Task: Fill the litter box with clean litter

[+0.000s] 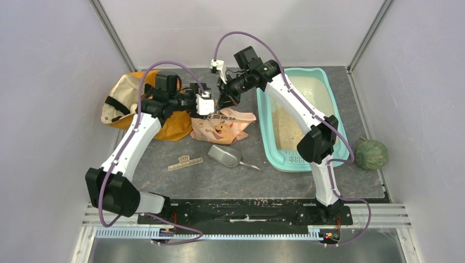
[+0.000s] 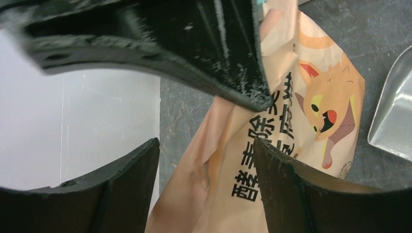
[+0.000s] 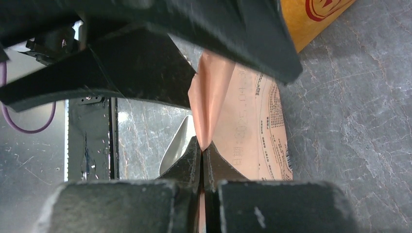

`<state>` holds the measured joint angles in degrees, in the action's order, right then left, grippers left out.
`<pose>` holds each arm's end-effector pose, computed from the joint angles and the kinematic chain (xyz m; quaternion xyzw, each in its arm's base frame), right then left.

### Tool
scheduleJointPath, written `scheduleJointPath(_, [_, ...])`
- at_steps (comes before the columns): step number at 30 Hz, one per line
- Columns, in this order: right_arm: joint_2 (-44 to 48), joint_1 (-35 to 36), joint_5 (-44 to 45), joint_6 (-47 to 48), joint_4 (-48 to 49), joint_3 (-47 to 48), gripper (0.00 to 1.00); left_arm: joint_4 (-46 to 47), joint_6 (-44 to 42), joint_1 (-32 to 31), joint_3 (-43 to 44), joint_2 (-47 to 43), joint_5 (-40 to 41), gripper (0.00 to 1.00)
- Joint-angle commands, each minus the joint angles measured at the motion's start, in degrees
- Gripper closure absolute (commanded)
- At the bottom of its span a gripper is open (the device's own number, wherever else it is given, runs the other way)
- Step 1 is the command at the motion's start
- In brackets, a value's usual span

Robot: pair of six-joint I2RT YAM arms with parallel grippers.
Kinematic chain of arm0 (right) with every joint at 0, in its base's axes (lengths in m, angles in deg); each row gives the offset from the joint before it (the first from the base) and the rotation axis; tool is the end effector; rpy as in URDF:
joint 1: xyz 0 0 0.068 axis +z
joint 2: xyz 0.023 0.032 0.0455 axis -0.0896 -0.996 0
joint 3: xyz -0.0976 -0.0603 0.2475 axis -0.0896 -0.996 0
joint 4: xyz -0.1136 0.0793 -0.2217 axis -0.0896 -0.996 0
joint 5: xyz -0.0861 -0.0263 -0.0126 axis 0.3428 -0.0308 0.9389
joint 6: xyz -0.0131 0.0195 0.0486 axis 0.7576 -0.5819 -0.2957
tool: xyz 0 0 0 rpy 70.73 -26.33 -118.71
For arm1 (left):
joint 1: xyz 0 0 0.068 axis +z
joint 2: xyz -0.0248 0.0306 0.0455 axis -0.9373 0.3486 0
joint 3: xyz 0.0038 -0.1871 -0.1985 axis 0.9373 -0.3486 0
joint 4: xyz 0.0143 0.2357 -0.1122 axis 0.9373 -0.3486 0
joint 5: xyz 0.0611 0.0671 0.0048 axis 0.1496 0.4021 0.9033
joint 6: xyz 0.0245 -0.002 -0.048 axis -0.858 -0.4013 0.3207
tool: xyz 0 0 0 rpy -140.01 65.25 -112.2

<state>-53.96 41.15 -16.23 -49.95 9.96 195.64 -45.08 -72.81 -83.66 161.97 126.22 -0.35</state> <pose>0.3593 0.2934 0.3591 -0.5454 0.6767 0.4073 0.2806 0.2796 -0.0946 0.3548 0.6935 0.4804 -0.0594 0.5336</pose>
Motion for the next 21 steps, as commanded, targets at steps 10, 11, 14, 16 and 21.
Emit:
scheduleJointPath(10, [1.3,0.8,-3.3,-0.5,1.6,2.0,0.76,-3.8,-13.1,-1.8,-1.6,-1.0,4.2,0.98])
scheduleJointPath(11, [1.2,0.4,-3.1,-0.7,1.2,2.4,0.54,-3.8,-13.1,-1.8,-1.8,-1.2,4.4,0.98])
scheduleJointPath(14, [2.3,-2.4,-1.0,-0.6,-0.8,2.3,0.23,-2.6,-11.7,-1.8,-2.3,-2.4,4.5,0.98])
scheduleJointPath(16, [3.3,-6.1,-0.9,-0.2,-1.7,0.0,0.15,-0.2,-9.8,-1.8,-3.6,-3.8,4.2,0.98])
scheduleJointPath(21, [2.6,-10.2,0.1,8.3,-7.9,-3.4,0.03,10.4,-8.1,-1.8,-11.4,-9.2,2.2,0.98])
